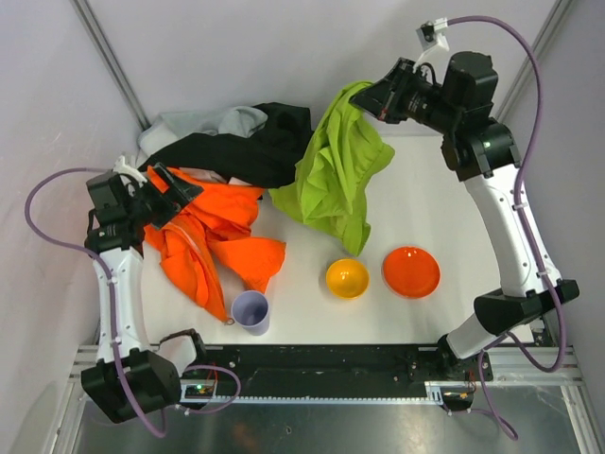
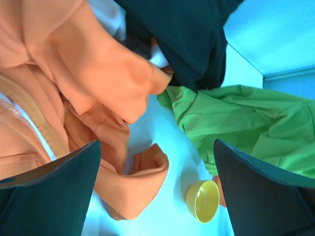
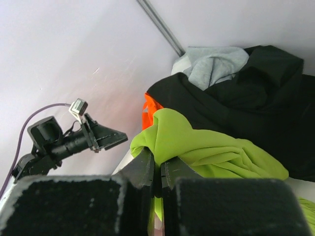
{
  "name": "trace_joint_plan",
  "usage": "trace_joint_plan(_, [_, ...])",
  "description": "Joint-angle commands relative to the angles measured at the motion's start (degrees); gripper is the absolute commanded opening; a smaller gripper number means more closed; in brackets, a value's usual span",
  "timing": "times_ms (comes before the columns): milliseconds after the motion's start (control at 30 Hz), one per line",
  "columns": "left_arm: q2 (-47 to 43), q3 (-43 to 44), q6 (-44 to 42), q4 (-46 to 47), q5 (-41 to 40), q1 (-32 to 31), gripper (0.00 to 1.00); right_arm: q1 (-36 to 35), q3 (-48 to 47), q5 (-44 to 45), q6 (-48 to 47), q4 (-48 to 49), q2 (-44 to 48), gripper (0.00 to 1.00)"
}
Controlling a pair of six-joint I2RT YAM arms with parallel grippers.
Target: Pick out a specific cloth from the pile
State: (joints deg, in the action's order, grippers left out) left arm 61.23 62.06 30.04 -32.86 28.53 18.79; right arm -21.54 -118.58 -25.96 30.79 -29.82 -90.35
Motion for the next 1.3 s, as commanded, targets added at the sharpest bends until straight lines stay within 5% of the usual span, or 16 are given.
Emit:
trace_joint_plan(0, [-3.2, -1.9, -3.4, 0.3, 8.7, 0.1, 1.00, 2.5, -4.8, -0.2, -2.1, 1.8, 3.7, 0.00])
trace_joint_plan(433, [-6.2, -3.0, -10.7, -3.1, 4.4, -7.4, 1.00, 12.9, -8.6, -0.7, -3.1, 0.2, 5.9, 0.00])
trace_joint_plan(900, [-4.3, 1.2, -18.7, -11.0, -33.1, -31.5, 1.00, 23.5, -5.9, 2.1, -3.2, 3.5, 10.8, 0.00])
trace_joint_plan(1267, [-4.6, 1.9, -18.8, -12.6, -53.7, -41.3, 1.00, 29.7, -4.7, 2.7, -3.4, 4.9, 10.7, 0.00])
